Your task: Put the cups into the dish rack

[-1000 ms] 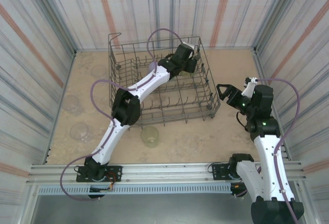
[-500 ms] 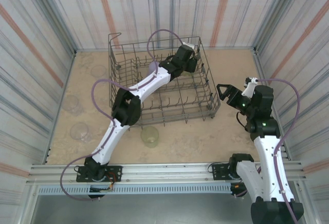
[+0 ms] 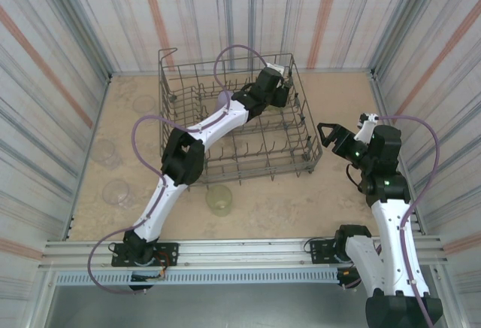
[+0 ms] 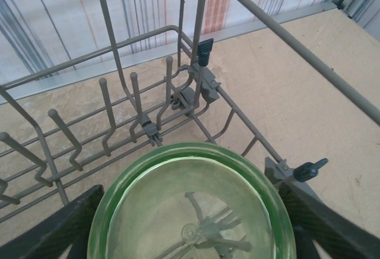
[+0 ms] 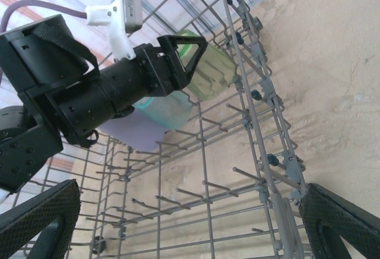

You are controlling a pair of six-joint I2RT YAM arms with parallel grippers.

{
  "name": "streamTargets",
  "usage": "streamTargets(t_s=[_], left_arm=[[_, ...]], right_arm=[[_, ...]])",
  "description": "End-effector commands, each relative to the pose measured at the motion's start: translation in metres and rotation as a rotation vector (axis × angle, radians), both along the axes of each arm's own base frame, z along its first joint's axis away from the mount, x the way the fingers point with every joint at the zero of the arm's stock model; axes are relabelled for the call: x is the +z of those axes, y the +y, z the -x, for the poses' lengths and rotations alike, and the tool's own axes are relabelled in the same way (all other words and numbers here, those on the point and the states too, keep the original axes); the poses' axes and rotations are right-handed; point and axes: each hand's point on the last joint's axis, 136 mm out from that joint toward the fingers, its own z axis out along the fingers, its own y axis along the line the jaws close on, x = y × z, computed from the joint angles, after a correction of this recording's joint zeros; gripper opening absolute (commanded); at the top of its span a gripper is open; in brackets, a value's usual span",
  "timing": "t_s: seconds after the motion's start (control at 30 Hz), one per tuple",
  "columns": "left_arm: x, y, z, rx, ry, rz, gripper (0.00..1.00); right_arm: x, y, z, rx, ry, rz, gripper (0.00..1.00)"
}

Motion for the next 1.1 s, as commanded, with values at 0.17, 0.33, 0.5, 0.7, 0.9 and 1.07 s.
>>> streamTargets(t_s=[0.17, 0.33, 0.5, 0.7, 0.9, 1.07], left_arm=[[0.002, 0.013, 0.010, 0.025, 0.063, 0.006, 0.97], [0.010, 0.013, 0.010, 0.028, 0.061, 0.028, 0.99], [0.029, 0.014, 0.011, 0.033, 0.046, 0.058, 0.99], [0.064, 0.021, 0.018, 0.043, 0.021, 0.107, 0.99], [0.113, 0.032, 0.030, 0.050, -0.029, 0.163, 0.99], [0.145, 0.045, 0.044, 0.053, -0.055, 0.182, 0.99]], right_arm=[[0.008, 0.001, 0.002, 0.011, -0.021, -0.006, 0.99], [0.009, 0.001, 0.003, 0.010, -0.019, -0.014, 0.99], [0.011, 0.002, 0.003, 0.011, -0.025, -0.019, 0.99], [0.012, 0.003, 0.006, 0.019, -0.019, -0.025, 0.99], [0.012, 0.005, 0.008, 0.021, -0.005, -0.039, 0.99], [0.007, 0.006, 0.012, 0.024, 0.030, -0.048, 0.99]])
